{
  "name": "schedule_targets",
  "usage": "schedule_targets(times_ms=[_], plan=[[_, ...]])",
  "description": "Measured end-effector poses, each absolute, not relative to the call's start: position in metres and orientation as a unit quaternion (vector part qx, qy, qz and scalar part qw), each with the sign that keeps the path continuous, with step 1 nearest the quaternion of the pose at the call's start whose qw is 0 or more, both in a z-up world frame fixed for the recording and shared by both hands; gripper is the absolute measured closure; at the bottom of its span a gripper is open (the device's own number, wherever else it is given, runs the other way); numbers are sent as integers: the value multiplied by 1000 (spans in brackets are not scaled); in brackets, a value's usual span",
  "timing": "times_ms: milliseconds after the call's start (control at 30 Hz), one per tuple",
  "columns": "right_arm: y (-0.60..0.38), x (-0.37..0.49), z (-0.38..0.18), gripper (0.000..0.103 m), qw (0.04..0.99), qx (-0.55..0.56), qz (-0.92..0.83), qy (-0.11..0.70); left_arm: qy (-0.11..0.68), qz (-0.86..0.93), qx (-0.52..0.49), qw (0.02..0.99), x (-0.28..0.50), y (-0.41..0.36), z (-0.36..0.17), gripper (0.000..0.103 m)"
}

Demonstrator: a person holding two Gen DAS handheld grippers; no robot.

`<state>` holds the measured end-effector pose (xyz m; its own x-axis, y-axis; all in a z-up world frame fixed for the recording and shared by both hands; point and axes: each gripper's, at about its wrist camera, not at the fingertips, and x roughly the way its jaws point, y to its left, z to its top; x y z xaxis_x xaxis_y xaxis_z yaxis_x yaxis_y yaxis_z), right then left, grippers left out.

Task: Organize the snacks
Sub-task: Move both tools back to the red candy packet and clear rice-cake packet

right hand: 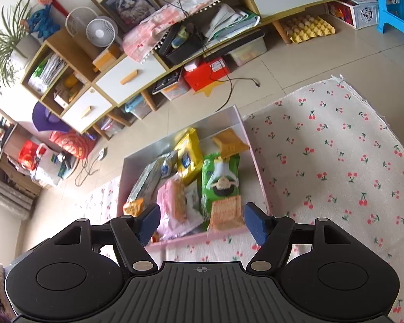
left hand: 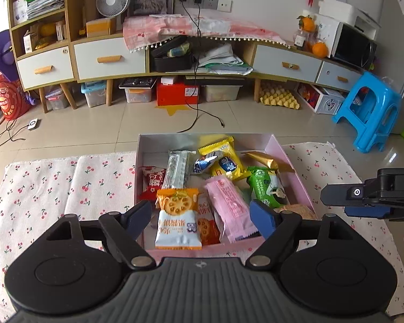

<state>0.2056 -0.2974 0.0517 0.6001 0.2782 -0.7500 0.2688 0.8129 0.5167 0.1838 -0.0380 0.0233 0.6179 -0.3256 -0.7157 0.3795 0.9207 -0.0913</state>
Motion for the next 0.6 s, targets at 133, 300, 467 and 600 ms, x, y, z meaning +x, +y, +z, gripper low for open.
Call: schedule_targets(times_ms=[133,300,467,600], plan=[[-288,188,62,29,841,293,12,455,393,-199,39,897,165,-31,25,20],[-273,168,71,23,842,273,21,465,397,-206,35,894,143,-19,26,15],[-262,146,71,22,838,270,34,473,402,-205,38,892,125,-9,23,11],[-254,130,63,18,832,271,42,482,409,-208,45,887,106,0,16,8]])
